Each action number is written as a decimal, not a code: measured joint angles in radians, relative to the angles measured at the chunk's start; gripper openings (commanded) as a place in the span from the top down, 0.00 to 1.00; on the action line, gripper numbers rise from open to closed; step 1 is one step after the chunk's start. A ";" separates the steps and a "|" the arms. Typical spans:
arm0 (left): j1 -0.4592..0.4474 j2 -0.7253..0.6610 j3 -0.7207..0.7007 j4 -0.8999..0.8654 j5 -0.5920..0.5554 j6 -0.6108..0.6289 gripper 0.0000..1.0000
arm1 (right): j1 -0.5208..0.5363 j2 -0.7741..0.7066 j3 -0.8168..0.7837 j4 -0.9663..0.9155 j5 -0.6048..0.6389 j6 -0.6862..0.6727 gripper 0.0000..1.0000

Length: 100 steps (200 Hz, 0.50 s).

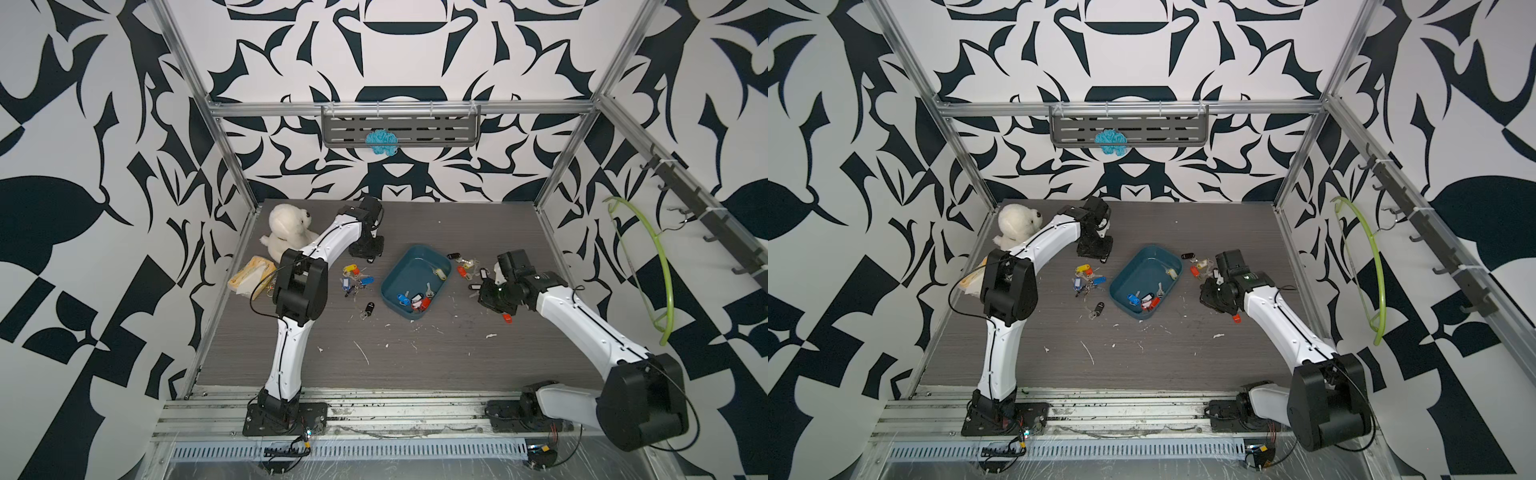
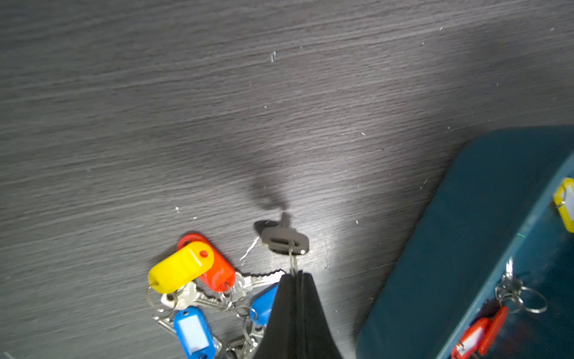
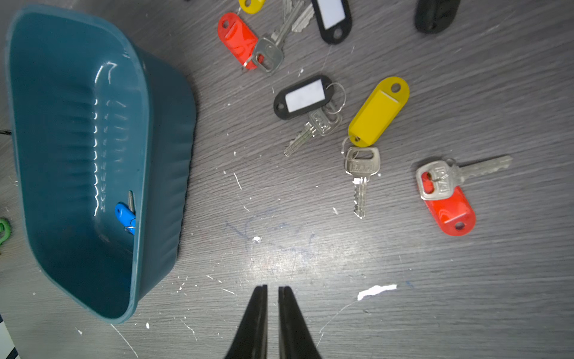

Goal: Take the keys out of the storage box
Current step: Place the key at the center of the board.

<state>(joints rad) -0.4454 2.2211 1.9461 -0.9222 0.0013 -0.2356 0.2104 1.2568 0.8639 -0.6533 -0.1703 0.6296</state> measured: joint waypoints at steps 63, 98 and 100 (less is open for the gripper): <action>0.000 0.000 -0.065 0.048 0.017 -0.040 0.01 | 0.013 0.008 -0.003 0.004 -0.002 0.006 0.62; -0.003 -0.042 -0.144 0.080 0.018 -0.047 0.03 | 0.027 0.008 0.014 -0.013 0.008 0.005 0.70; -0.003 -0.047 -0.150 0.083 0.018 -0.050 0.04 | 0.029 0.010 0.019 -0.017 0.009 0.005 0.70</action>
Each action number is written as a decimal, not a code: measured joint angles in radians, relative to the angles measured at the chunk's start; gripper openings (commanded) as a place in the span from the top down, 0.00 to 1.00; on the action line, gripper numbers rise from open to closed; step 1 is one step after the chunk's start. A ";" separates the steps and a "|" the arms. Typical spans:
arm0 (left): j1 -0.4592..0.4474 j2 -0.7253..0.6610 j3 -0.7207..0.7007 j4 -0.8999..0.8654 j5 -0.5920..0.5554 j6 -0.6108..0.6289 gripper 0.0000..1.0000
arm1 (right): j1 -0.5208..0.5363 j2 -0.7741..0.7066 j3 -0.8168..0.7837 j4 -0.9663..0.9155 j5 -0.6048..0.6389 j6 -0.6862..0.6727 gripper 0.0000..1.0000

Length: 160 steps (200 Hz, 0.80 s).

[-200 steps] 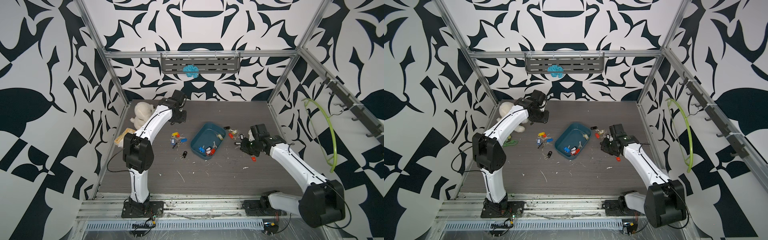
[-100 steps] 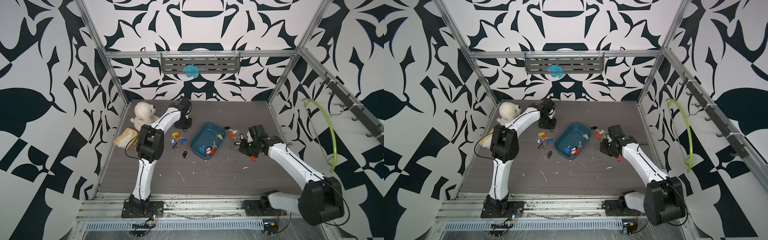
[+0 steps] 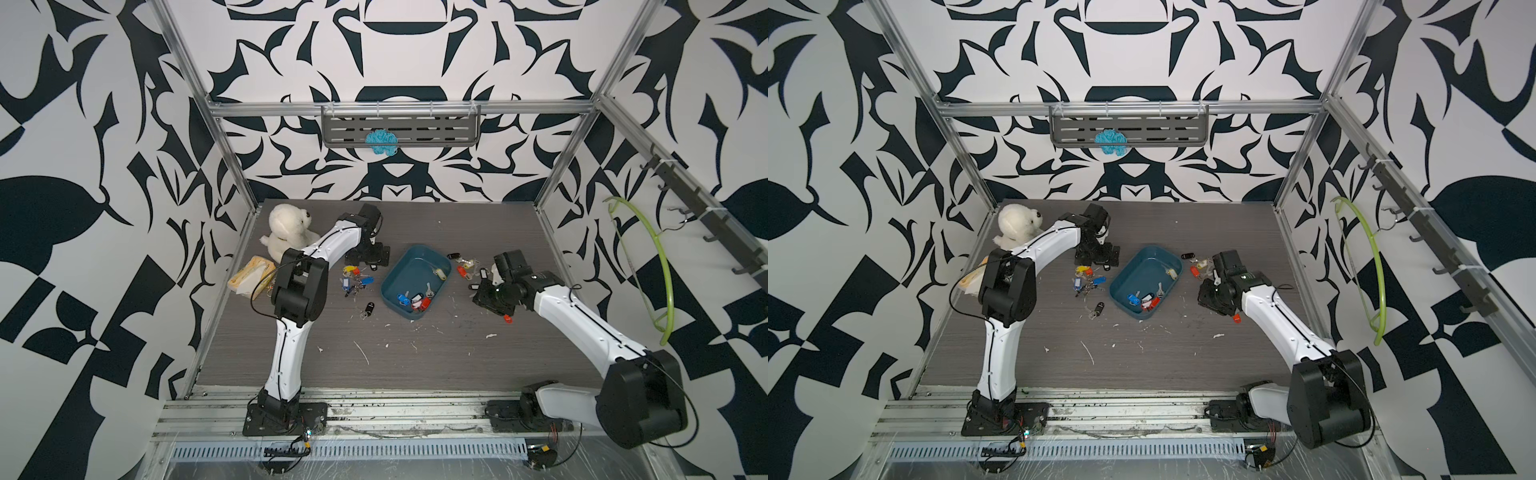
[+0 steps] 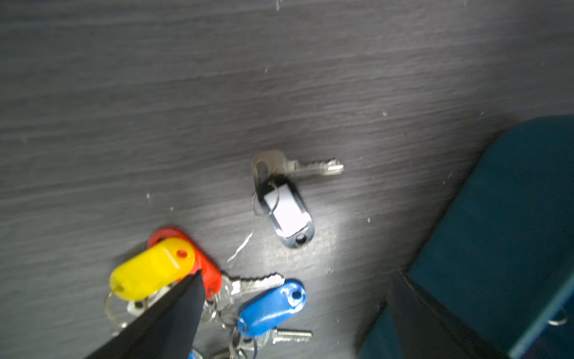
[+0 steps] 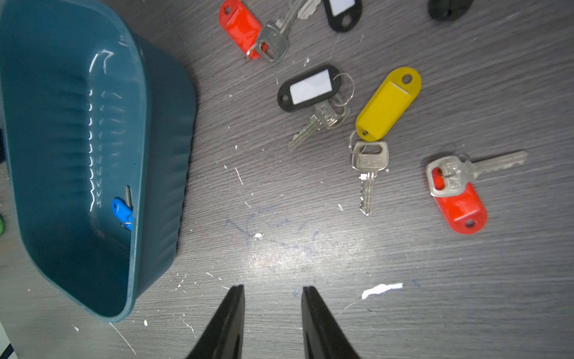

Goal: Take the keys out of the storage box
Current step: Place the key at the center of the board, then move the storage box to the center of the board.

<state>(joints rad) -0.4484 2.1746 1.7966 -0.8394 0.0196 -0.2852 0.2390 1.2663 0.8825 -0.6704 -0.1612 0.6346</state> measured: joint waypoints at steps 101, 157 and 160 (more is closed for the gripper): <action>-0.018 -0.225 -0.185 0.150 0.066 -0.071 0.70 | 0.256 0.636 0.848 -0.060 0.037 0.003 0.85; -0.057 -0.216 -0.238 0.194 0.117 -0.102 1.00 | 0.311 0.816 0.880 -0.064 0.023 0.041 0.87; -0.060 -0.216 -0.242 0.197 0.121 -0.116 1.00 | 0.309 0.816 0.874 -0.064 0.023 0.045 0.87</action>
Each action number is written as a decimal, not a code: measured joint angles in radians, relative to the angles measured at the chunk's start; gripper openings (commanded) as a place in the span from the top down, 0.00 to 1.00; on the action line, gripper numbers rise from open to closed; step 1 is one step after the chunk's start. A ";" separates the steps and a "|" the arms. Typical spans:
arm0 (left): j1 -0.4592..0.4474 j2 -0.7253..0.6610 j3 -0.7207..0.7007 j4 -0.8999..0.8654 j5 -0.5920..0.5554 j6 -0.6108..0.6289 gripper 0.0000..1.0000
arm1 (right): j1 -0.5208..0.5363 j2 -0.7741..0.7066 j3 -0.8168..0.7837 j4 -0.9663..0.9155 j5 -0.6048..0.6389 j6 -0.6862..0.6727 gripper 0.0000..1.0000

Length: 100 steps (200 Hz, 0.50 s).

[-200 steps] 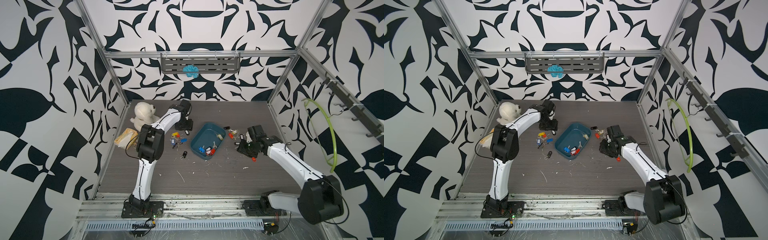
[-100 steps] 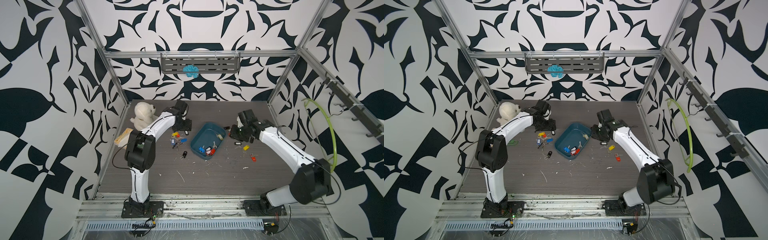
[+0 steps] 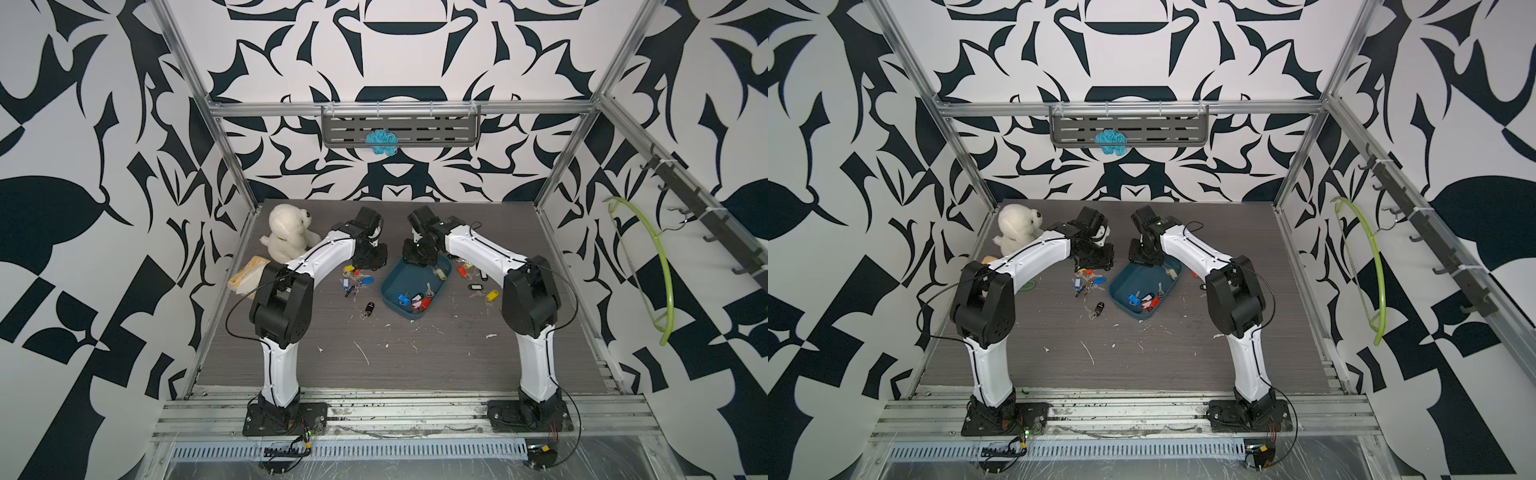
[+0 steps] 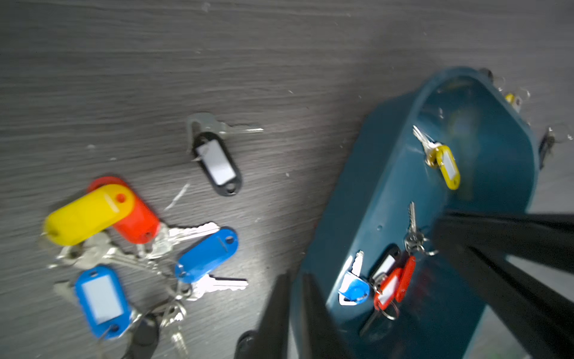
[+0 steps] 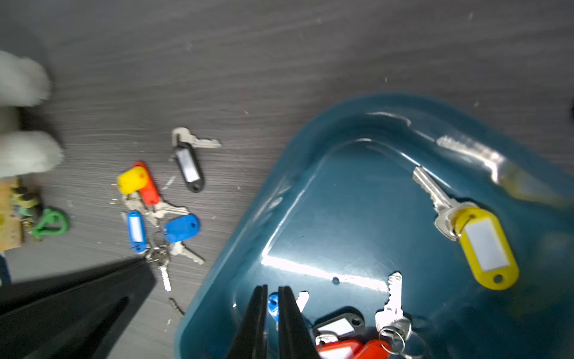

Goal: Take the keys out of the storage box
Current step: Move the storage box to the center of the board.

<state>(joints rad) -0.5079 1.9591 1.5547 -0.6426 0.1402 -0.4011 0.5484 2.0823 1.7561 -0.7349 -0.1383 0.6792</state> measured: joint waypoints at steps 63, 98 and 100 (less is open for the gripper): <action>-0.056 0.000 -0.114 0.066 0.036 -0.068 1.00 | 0.019 -0.056 -0.165 0.004 0.005 0.037 0.59; -0.076 -0.013 -0.171 0.084 0.040 -0.097 1.00 | 0.048 -0.180 -0.223 -0.050 0.062 0.058 0.48; -0.076 -0.014 -0.172 0.084 0.040 -0.097 1.00 | 0.048 -0.187 -0.223 -0.053 0.065 0.059 0.47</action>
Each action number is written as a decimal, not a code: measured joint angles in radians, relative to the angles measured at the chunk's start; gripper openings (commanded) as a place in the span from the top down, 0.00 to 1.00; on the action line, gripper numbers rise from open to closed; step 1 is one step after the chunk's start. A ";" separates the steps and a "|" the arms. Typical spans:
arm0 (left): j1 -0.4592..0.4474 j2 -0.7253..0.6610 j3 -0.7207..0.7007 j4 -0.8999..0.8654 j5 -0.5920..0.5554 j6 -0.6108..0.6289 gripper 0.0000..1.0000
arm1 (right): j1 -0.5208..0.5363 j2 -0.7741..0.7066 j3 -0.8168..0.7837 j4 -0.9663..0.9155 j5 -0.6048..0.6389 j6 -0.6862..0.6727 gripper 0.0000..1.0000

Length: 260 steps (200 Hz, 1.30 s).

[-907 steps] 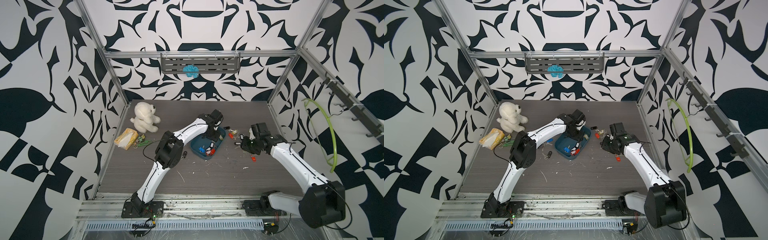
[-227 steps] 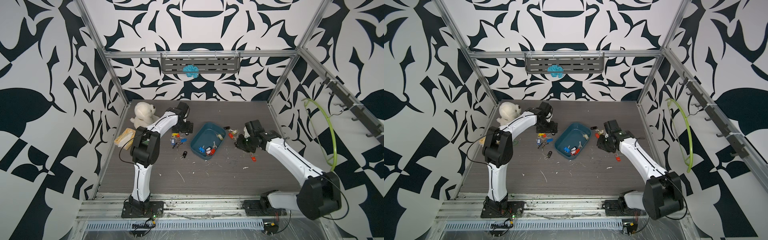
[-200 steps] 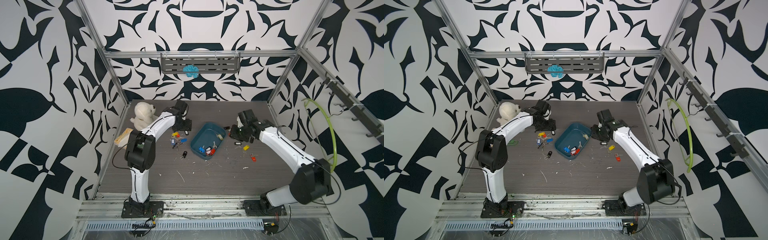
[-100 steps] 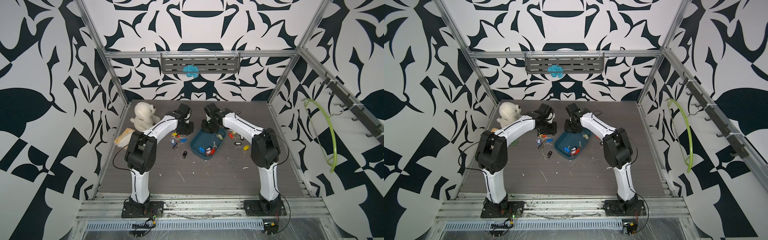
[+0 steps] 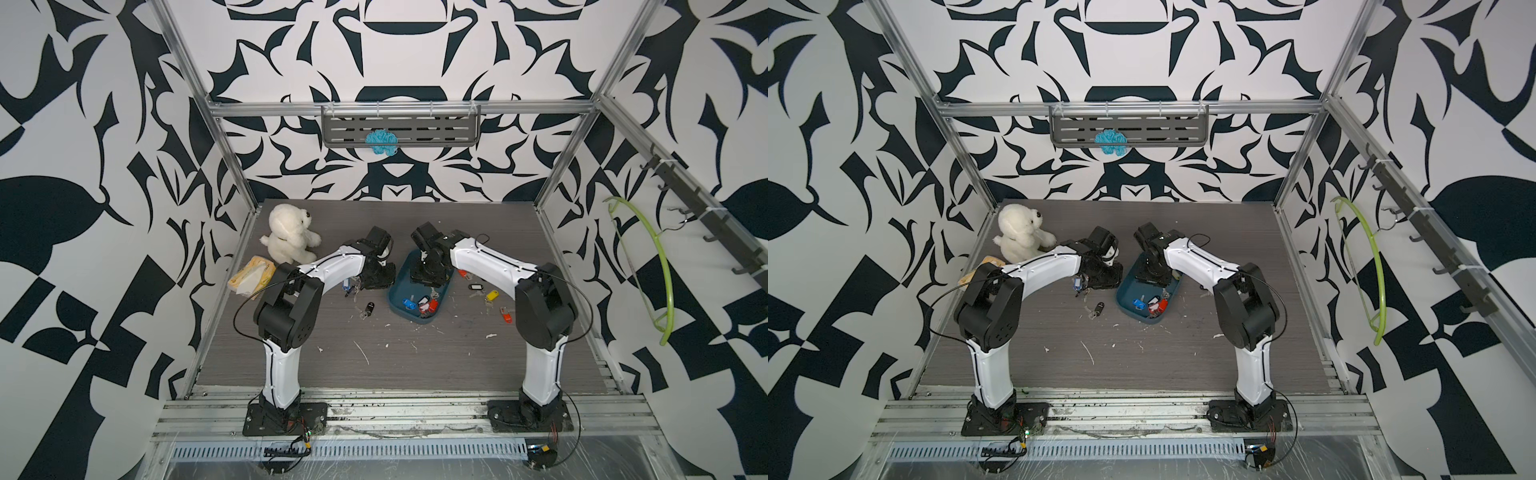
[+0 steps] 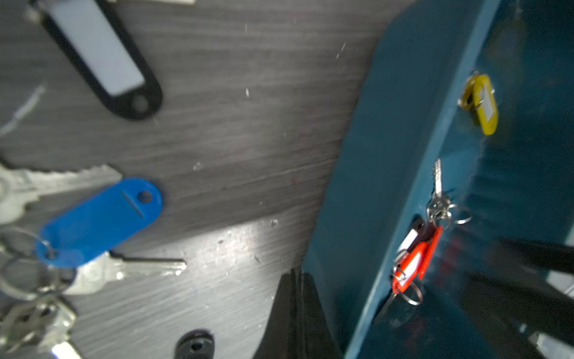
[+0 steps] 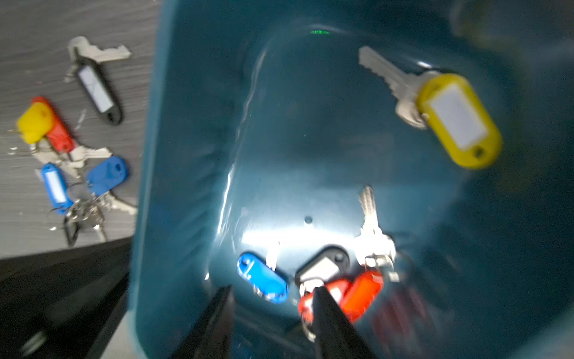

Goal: Take the keys out of the storage box
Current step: Move the storage box to the center of the board.

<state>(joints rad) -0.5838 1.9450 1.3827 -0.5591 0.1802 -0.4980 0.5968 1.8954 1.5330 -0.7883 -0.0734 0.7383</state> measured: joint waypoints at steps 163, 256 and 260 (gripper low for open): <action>-0.013 -0.137 -0.053 -0.041 -0.082 -0.009 0.51 | -0.002 -0.099 -0.194 -0.107 0.097 0.044 0.48; -0.013 -0.164 -0.055 -0.066 -0.105 -0.006 0.55 | 0.009 -0.202 -0.327 -0.045 0.037 0.060 1.00; -0.013 -0.164 -0.055 -0.067 -0.106 -0.007 0.55 | 0.010 -0.207 -0.332 -0.045 0.036 0.060 1.00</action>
<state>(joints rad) -0.5972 1.7809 1.3277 -0.6258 0.0746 -0.5049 0.6067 1.6886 1.2007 -0.8333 -0.0376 0.7982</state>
